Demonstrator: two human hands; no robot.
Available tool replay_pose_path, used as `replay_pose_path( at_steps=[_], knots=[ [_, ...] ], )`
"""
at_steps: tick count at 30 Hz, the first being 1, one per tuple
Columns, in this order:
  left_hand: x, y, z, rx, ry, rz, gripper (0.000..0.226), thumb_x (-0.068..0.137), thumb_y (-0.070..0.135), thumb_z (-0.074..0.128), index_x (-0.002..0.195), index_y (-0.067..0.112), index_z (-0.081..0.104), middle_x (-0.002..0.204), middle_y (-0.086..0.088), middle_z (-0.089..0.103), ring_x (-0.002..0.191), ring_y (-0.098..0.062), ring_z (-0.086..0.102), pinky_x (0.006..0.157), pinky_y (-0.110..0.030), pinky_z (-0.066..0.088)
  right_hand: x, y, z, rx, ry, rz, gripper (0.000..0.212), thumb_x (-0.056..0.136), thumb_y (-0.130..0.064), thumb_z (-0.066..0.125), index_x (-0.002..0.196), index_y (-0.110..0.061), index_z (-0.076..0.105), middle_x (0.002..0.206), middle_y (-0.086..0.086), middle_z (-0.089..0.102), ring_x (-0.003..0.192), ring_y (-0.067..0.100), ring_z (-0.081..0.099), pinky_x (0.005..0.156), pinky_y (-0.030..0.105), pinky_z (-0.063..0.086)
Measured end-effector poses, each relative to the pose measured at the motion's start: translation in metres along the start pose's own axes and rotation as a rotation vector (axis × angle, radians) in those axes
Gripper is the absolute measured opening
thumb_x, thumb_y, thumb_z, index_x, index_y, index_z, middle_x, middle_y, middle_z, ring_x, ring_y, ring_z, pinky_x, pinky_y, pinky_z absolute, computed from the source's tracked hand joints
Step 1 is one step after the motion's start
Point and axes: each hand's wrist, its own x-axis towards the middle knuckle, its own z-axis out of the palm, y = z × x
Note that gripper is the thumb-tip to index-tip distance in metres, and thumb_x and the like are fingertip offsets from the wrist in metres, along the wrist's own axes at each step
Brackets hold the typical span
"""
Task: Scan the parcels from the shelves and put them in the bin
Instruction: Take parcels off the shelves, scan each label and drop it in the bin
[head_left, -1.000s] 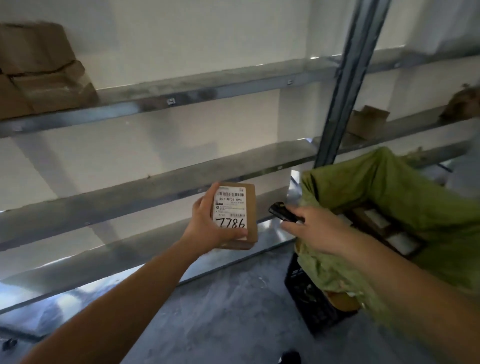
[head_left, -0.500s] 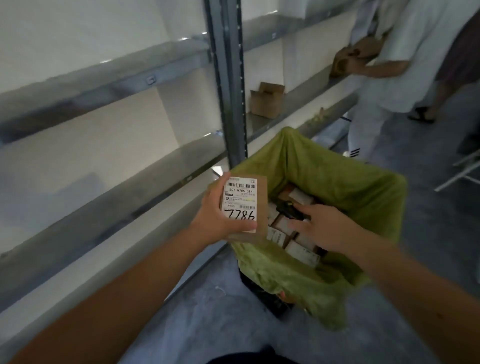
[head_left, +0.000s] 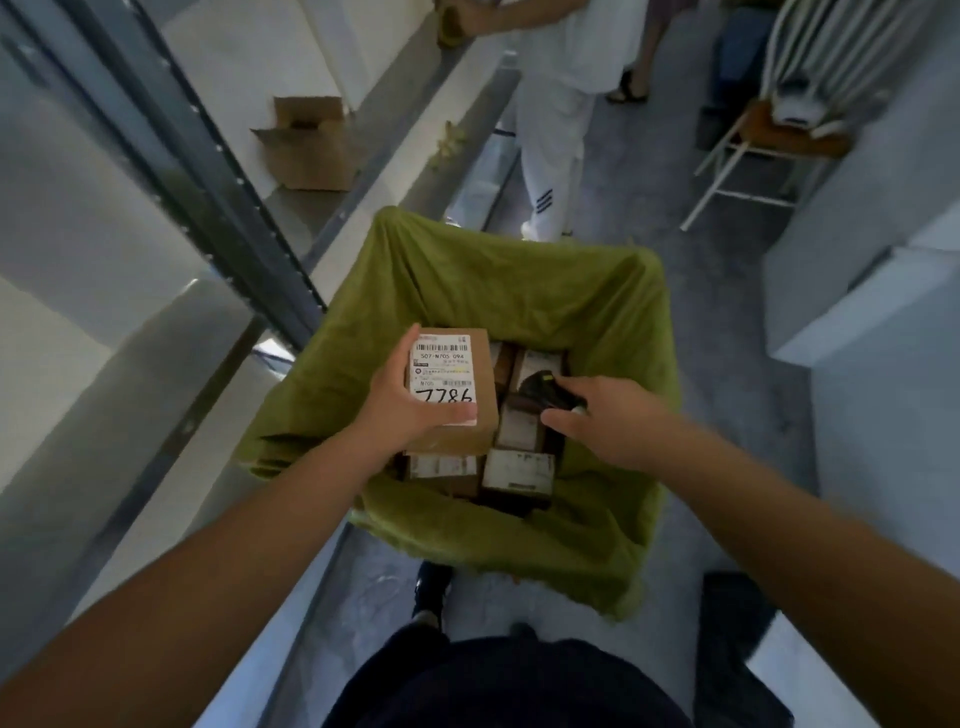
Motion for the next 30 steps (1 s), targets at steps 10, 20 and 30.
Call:
replay_pose_path(
  at_steps=[10, 20, 30],
  knots=[
    [0.108, -0.042, 0.026, 0.057, -0.338, -0.201, 0.137, 0.051, 0.032, 0.105, 0.161, 0.042, 0.024, 0.144, 0.007, 0.049, 0.131, -0.021, 0.049, 0.11, -0.046, 0.049, 0.003, -0.003, 0.02, 0.178, 0.103, 0.367, 0.07, 0.1, -0.061, 0.053, 0.161, -0.03, 0.034, 0.14, 0.0, 0.06, 0.099, 0.017, 0.06, 0.081, 0.035, 0.052],
    [0.147, -0.084, 0.111, -0.02, -0.479, -0.47, 0.118, 0.072, 0.031, 0.097, 0.162, 0.042, 0.022, 0.145, 0.002, 0.053, 0.122, -0.026, 0.06, 0.097, -0.048, 0.058, 0.01, -0.015, 0.067, 0.412, 0.135, 0.648, 0.071, 0.1, -0.06, 0.054, 0.161, -0.03, 0.034, 0.136, 0.002, 0.06, 0.094, 0.015, 0.062, 0.083, 0.033, 0.054],
    [0.141, -0.101, 0.163, 0.093, -0.339, -0.296, 0.086, 0.094, 0.007, 0.075, 0.162, 0.028, 0.028, 0.156, -0.006, 0.049, 0.139, -0.029, 0.051, 0.111, -0.039, 0.046, 0.0, -0.008, 0.081, 0.405, 0.15, 0.747, 0.074, 0.098, -0.066, 0.053, 0.161, -0.032, 0.033, 0.141, 0.006, 0.059, 0.095, 0.021, 0.067, 0.087, 0.043, 0.058]
  ],
)
